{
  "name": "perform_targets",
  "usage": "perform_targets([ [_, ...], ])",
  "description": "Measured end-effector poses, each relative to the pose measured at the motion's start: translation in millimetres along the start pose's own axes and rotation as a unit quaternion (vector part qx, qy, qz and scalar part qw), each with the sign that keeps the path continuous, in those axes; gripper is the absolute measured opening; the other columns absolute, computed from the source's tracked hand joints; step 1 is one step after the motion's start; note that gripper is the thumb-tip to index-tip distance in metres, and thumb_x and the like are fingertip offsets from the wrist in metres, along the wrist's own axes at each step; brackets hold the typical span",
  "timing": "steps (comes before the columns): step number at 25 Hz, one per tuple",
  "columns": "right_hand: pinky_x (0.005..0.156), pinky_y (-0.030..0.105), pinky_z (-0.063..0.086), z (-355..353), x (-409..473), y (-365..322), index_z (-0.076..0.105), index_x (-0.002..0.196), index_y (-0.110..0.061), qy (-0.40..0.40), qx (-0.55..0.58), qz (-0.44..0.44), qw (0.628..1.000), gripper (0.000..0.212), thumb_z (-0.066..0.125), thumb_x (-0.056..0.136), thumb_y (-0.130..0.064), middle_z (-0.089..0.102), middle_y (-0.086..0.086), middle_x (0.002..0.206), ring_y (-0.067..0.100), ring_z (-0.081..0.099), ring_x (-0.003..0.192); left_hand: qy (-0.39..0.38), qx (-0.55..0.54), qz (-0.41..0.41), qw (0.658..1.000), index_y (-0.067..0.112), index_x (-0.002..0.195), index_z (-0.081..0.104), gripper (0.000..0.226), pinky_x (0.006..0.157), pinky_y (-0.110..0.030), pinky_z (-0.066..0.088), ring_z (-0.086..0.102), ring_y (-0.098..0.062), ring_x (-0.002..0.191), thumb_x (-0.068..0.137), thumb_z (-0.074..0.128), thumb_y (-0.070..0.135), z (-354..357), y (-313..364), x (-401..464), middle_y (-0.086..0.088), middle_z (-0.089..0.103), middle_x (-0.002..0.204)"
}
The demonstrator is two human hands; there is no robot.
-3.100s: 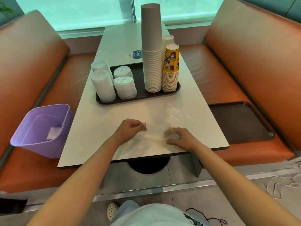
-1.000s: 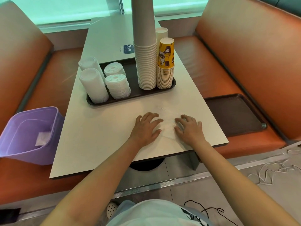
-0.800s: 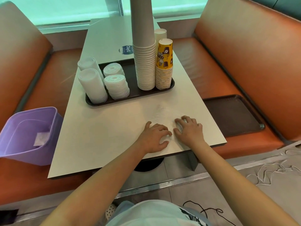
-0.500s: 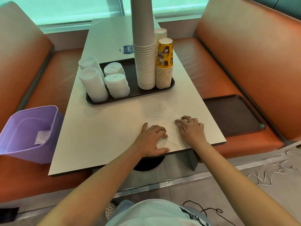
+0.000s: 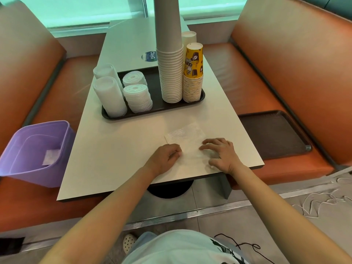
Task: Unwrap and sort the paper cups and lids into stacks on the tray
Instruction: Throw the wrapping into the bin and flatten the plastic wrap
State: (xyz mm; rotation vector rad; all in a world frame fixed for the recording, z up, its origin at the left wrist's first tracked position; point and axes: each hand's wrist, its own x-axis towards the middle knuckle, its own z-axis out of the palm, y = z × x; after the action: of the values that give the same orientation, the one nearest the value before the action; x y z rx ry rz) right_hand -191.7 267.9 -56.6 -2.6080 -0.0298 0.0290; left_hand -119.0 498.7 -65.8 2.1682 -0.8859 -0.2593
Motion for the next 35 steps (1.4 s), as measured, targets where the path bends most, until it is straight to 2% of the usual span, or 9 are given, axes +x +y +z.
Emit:
perform_targets([
  [3,0.093,0.025,0.019,0,0,3,0.061,0.124,-0.026,-0.008,-0.023,-0.013,1.000,0.077,0.034,0.058,-0.055,0.052,-0.010,0.134,0.018,0.037,0.126,0.012,-0.151,-0.132,0.980,0.015,0.077,0.057,0.024,0.076,-0.023,0.038,0.051,-0.013,0.078,0.098,0.046,0.011,-6,7,5,-0.001,0.058,0.078],
  [6,0.096,0.027,0.019,3,7,-4,0.069,0.111,-0.020,0.044,0.031,0.038,0.998,0.035,0.055,0.088,-0.041,0.058,-0.008,0.128,0.019,0.041,0.125,0.016,-0.223,-0.155,0.962,0.018,0.077,0.057,0.030,0.076,-0.010,0.039,0.055,0.005,0.074,0.101,0.040,0.011,-15,15,10,0.004,0.058,0.081],
  [10,0.099,0.035,0.025,6,18,-8,0.066,0.093,-0.021,0.059,0.129,0.087,0.986,0.021,0.049,0.098,-0.032,0.064,0.003,0.107,0.024,0.046,0.117,0.036,-0.284,-0.151,0.946,0.021,0.091,0.060,0.028,0.085,-0.014,0.043,0.060,0.004,0.082,0.091,0.045,0.045,-16,12,7,0.004,0.065,0.087],
  [15,0.083,0.030,0.021,9,31,-19,0.053,0.083,-0.023,0.081,0.098,0.118,0.985,0.025,0.038,0.097,-0.037,0.056,-0.005,0.079,0.023,0.049,0.099,0.152,-0.205,-0.193,0.947,0.013,0.085,0.061,0.008,0.080,-0.024,0.044,0.059,-0.008,0.076,0.092,0.058,0.011,-5,14,15,0.000,0.063,0.082],
  [18,0.089,0.032,0.023,13,41,-23,0.058,0.093,-0.019,0.100,0.062,0.153,0.981,0.022,0.043,0.098,-0.034,0.057,-0.002,0.083,0.023,0.050,0.101,0.186,-0.033,-0.230,0.955,0.004,0.091,0.065,0.012,0.087,-0.023,0.041,0.049,-0.016,0.095,0.090,0.058,0.014,1,18,24,-0.006,0.052,0.109],
  [21,0.090,0.036,0.026,17,47,-27,0.058,0.098,-0.018,0.117,0.030,0.180,0.976,0.025,0.042,0.098,-0.036,0.064,0.002,0.088,0.024,0.051,0.102,0.161,0.083,-0.289,0.940,0.005,0.094,0.066,0.019,0.097,-0.033,0.041,0.046,-0.024,0.110,0.087,0.058,0.021,4,17,28,-0.008,0.044,0.121],
  [28,0.086,0.035,0.026,18,52,-34,0.059,0.097,-0.018,0.142,0.051,0.190,0.970,0.028,0.045,0.094,-0.043,0.061,-0.004,0.082,0.022,0.053,0.095,0.124,0.097,-0.281,0.947,0.004,0.099,0.065,0.023,0.095,-0.034,0.040,0.048,-0.026,0.112,0.090,0.053,0.021,-1,16,32,-0.010,0.051,0.120],
  [32,0.080,0.030,0.024,19,41,-33,0.066,0.091,-0.016,0.167,0.113,0.088,0.976,0.046,0.044,0.073,-0.052,0.057,-0.009,0.095,0.017,0.045,0.092,0.109,0.094,-0.273,0.951,0.002,0.109,0.065,0.030,0.095,-0.035,0.039,0.047,-0.027,0.113,0.094,0.047,0.021,-3,8,31,-0.012,0.052,0.122],
  [35,0.087,0.033,0.033,14,35,-32,0.065,0.096,-0.013,0.117,0.162,0.080,0.977,0.026,0.060,0.082,-0.035,0.050,-0.016,0.085,0.015,0.042,0.090,0.106,0.076,-0.261,0.957,0.003,0.109,0.064,0.028,0.093,-0.034,0.039,0.048,-0.027,0.112,0.094,0.048,0.021,-4,2,28,-0.012,0.053,0.119],
])
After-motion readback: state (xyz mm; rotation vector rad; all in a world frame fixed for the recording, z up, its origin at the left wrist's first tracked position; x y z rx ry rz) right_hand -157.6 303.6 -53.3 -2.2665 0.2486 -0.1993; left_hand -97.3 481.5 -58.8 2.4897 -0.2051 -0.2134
